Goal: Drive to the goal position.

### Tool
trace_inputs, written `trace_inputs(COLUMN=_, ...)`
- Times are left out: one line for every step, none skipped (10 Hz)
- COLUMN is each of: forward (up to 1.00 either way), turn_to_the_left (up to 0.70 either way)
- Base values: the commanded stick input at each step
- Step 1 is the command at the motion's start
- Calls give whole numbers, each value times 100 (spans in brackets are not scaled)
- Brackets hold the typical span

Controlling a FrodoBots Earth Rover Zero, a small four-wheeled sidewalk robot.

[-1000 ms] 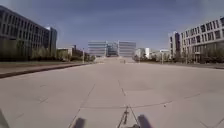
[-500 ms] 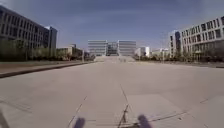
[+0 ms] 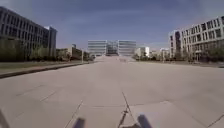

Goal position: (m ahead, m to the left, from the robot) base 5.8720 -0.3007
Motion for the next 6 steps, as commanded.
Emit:
trace_inputs(forward=70, turn_to_the_left=0)
trace_inputs(forward=70, turn_to_the_left=0)
trace_inputs(forward=70, turn_to_the_left=0)
trace_inputs(forward=70, turn_to_the_left=0)
trace_inputs(forward=70, turn_to_the_left=0)
trace_inputs(forward=70, turn_to_the_left=0)
